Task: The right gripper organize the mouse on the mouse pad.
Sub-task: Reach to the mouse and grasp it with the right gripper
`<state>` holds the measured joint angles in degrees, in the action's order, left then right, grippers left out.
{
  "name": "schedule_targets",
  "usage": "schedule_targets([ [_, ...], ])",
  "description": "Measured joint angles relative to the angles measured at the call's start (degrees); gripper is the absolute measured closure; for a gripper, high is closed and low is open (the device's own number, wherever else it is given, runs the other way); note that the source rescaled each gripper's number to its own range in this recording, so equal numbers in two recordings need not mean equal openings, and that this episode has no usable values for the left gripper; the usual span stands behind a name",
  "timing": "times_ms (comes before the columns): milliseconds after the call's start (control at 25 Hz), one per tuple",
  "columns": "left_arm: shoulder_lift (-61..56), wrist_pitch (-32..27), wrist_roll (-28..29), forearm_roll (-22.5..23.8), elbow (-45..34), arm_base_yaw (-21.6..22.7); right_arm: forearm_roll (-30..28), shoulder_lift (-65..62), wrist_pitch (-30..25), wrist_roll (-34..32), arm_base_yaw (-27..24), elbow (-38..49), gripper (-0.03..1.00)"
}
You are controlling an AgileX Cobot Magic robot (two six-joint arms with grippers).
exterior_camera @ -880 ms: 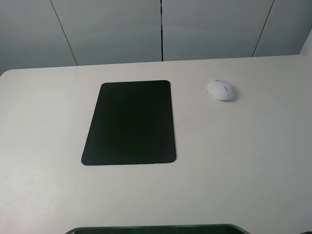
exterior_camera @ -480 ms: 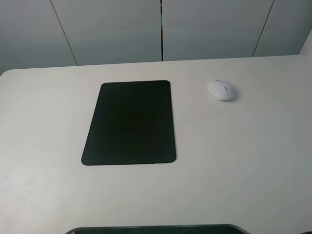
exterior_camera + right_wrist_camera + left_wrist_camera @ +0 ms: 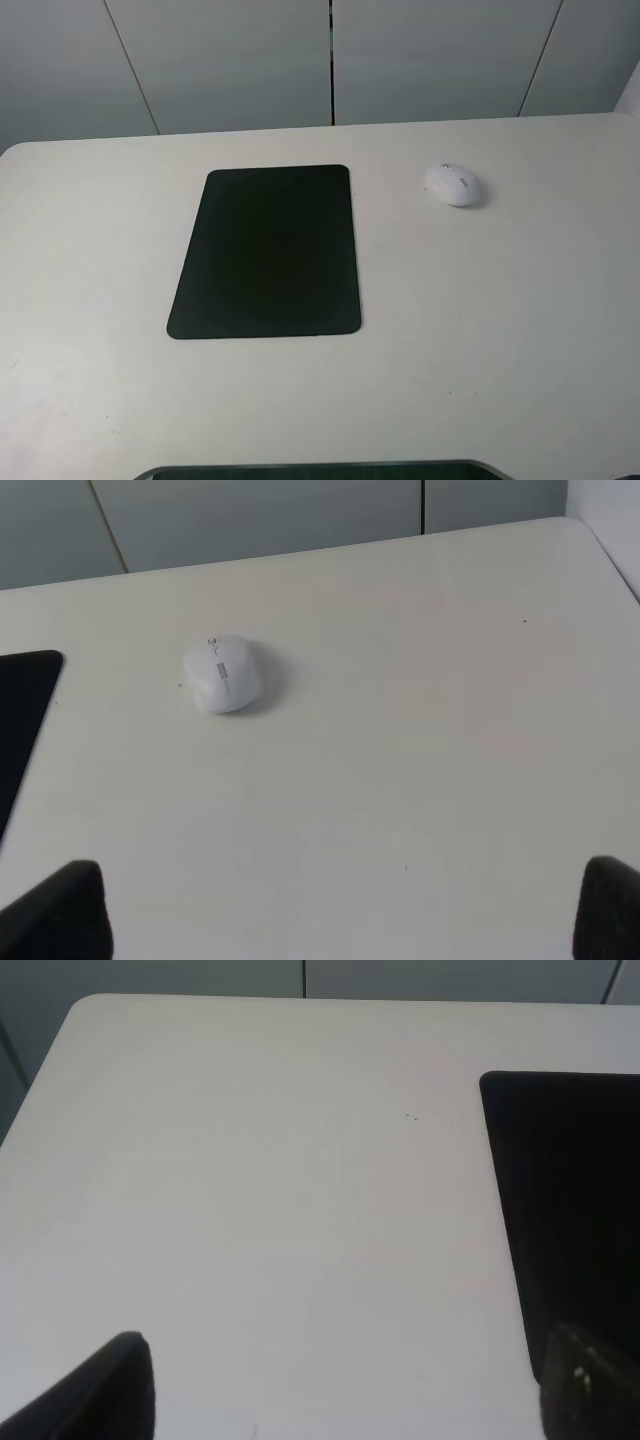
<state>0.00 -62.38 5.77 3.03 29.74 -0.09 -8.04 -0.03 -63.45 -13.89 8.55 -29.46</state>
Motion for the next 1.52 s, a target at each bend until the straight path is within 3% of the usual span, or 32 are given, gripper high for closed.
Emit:
schedule_targets([
  [720, 0.0, 0.0, 0.0, 0.0, 0.0, 0.0, 0.0, 0.0, 0.0, 0.0, 0.0, 0.0, -0.03],
  [960, 0.0, 0.0, 0.0, 0.0, 0.0, 0.0, 0.0, 0.0, 0.2, 4.2, 0.0, 0.0, -0.03],
  [1520, 0.0, 0.0, 0.0, 0.0, 0.0, 0.0, -2.1, 0.0, 0.3, 5.5, 0.0, 0.0, -0.03],
])
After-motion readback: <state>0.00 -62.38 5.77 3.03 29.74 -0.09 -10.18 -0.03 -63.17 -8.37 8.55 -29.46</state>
